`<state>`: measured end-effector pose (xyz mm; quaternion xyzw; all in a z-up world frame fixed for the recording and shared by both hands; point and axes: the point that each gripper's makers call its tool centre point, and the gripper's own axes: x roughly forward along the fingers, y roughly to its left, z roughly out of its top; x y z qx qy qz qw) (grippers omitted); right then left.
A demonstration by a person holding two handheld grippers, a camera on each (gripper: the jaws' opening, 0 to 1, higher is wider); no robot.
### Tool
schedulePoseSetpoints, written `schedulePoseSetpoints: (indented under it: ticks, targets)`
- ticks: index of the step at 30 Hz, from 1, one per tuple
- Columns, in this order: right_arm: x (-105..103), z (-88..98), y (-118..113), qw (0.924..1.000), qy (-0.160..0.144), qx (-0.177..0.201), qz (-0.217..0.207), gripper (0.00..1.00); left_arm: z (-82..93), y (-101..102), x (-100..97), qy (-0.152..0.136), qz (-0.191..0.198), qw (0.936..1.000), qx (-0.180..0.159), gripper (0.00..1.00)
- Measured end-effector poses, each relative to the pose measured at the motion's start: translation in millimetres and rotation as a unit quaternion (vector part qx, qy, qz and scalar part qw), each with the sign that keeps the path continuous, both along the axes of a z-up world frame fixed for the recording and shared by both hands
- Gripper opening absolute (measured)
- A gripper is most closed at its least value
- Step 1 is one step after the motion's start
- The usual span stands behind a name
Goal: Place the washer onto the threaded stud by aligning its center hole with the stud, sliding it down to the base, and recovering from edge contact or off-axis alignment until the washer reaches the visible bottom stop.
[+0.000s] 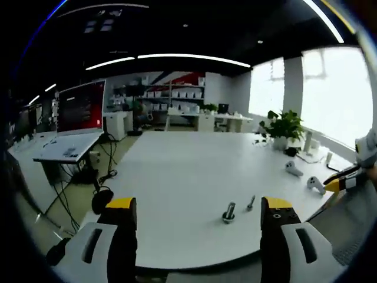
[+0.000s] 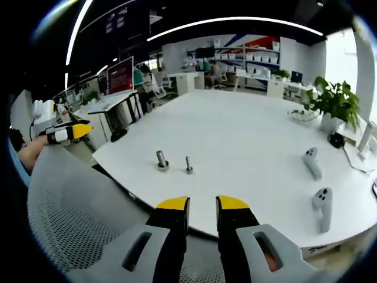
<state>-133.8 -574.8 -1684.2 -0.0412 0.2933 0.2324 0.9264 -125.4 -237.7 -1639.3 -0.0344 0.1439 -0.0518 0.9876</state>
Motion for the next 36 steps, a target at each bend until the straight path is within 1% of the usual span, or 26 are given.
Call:
schedulePoseSetpoints:
  ticks: [1, 2, 4, 7, 9, 14, 16, 17, 19, 22, 26, 36]
  targets:
    - [0.0, -0.1, -0.7, 1.0, 0.0, 0.002, -0.003, 0.2, 4.8, 1.2, 0.3, -0.015, 0.003, 0.9999, 0.004, 0.88]
    - [0.3, -0.1, -1.3, 1.0, 0.0, 0.005, -0.005, 0.21, 5.2, 0.7, 0.1, -0.016, 0.002, 0.9999, 0.002, 0.87]
    - [1.3, 1.5, -1.8, 0.9998, -0.003, 0.013, -0.011, 0.21, 5.0, 0.5, -0.5, -0.015, 0.003, 0.9999, 0.002, 0.86]
    - [3.6, 7.9, -1.8, 0.9992, -0.023, 0.028, -0.016, 0.22, 2.7, -0.1, -1.8, -0.008, 0.0, 1.0, 0.004, 0.81]
    - [3.8, 8.8, -1.6, 0.999, -0.024, 0.034, -0.018, 0.22, 2.0, -0.9, -2.7, -0.005, 0.0, 1.0, 0.002, 0.78]
    - [4.8, 9.3, -0.1, 0.9988, -0.024, 0.04, -0.017, 0.22, 4.8, 2.1, -1.9, -0.013, 0.008, 0.9999, 0.007, 0.81]
    - [4.6, 9.4, 0.4, 0.9987, -0.023, 0.043, -0.017, 0.22, 1.6, -1.5, -2.8, -0.003, -0.001, 1.0, 0.002, 0.78]
    - [4.4, 8.9, 0.5, 0.9987, -0.02, 0.044, -0.017, 0.22, -0.7, -1.7, -3.2, 0.004, -0.002, 1.0, 0.005, 0.77]
    - [2.2, 3.1, 0.8, 0.9992, 0.0, 0.038, -0.015, 0.22, 0.0, -1.1, -3.3, 0.002, -0.001, 1.0, 0.008, 0.77]
    - [3.8, 5.0, -0.1, 0.9991, -0.009, 0.038, -0.019, 0.22, -2.0, -1.8, -3.9, 0.008, -0.004, 0.9999, 0.008, 0.77]
    - [3.2, 3.7, -0.3, 0.9992, -0.005, 0.035, -0.018, 0.22, -2.2, -2.0, -4.2, 0.009, -0.004, 0.9999, 0.006, 0.76]
    - [3.8, 3.5, -0.8, 0.9992, -0.006, 0.035, -0.019, 0.22, -2.3, -1.8, -4.4, 0.009, -0.003, 0.9999, 0.006, 0.75]
